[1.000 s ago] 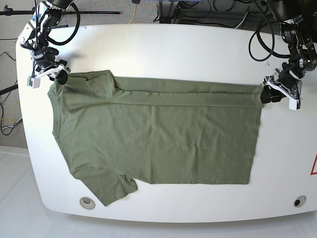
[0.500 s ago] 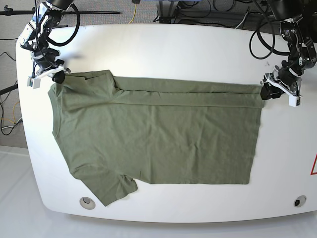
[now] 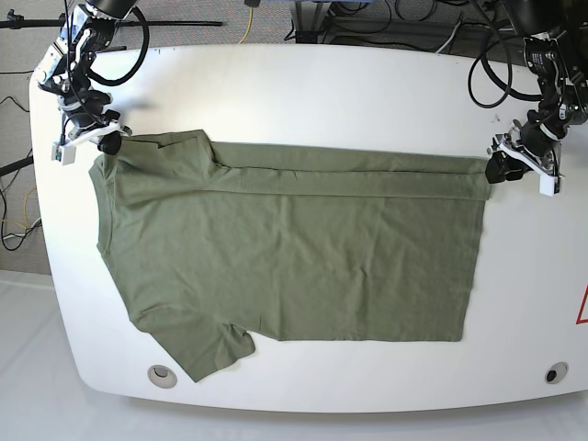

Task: Fold the T-shirt properly
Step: 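Close both grippers on the ends of the folded shoulder strip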

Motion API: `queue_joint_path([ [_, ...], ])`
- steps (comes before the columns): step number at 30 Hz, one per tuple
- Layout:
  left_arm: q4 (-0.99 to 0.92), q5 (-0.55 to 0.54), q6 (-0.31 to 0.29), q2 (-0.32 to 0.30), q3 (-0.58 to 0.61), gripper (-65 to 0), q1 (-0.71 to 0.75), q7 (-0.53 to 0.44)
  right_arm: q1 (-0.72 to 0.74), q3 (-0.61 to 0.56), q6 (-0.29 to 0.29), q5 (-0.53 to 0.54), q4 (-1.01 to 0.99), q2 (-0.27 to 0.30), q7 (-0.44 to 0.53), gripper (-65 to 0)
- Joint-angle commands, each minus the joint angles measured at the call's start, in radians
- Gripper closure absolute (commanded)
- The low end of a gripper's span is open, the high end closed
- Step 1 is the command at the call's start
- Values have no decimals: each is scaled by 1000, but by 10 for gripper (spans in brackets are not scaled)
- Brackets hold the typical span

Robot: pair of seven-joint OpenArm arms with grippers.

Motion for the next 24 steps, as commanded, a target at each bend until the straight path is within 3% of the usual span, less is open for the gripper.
queue_joint_path([
  [1,4,-27,-8,-22,-9,-253,-7,-18,9,2,-1,10,20,16,13,0],
  [15,-18,-41,-14,-10,-4,-260,-6,-9,10,1,-3,5,20,20,-4,0],
  [24,-11,-19,-8,-9,12,-180,6,-2,8,-1,-4,-5,22,21,-10,0],
])
